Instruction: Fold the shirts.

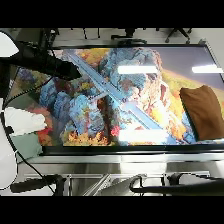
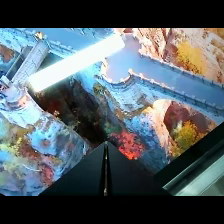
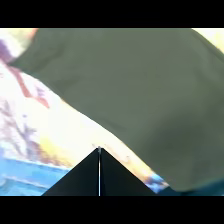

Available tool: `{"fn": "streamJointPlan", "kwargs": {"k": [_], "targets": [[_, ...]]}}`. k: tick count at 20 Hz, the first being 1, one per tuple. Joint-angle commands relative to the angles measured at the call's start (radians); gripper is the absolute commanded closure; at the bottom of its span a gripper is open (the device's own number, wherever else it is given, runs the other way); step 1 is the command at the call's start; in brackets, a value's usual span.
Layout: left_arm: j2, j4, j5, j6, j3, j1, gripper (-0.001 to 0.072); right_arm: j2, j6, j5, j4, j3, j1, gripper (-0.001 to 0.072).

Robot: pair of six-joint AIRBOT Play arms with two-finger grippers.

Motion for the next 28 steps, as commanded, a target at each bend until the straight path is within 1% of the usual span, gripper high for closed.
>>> {"fn": "streamJointPlan", "kwargs": {"k": [1,3,5,10,13,15,19,21,28], "targets": [[0.049,0.000,0.025,0.016,-0.026,0.005,0.0694,0.003,-0.054,-0.080,0.109,-0.024,0.108,0.0696],[0.124,0.000,0.074,0.012,-0.156,0.007,0.0694,0.025,-0.083,-0.090,0.054,-0.120,0.247,0.0696],[0.219,-0.001,0.112,0.012,-0.359,0.006,0.0694,0.079,-0.095,-0.153,-0.022,-0.296,0.406,0.0696],[0.425,-0.140,0.245,0.016,-0.892,-0.004,0.0694,0.273,-0.120,-0.418,-0.030,-0.809,0.742,0.0696],[0.510,-0.157,0.314,0.016,-1.095,-0.004,0.0694,0.355,-0.120,-0.507,-0.027,-0.993,0.853,0.0695],[0.562,-0.157,0.336,0.016,-1.165,-0.004,0.0694,0.380,-0.120,-0.520,-0.027,-1.034,0.880,0.0695],[0.653,-0.156,0.364,0.016,-1.231,-0.004,0.0694,0.381,-0.120,-0.520,-0.019,-1.036,0.885,0.0695],[0.689,-0.156,0.384,0.015,-1.257,-0.004,0.0694,0.381,-0.120,-0.486,-0.005,-1.036,0.884,0.0695],[0.721,-0.155,0.393,0.015,-1.285,-0.004,0.0694,0.381,-0.120,-0.472,0.000,-1.036,0.884,0.0695]]}}
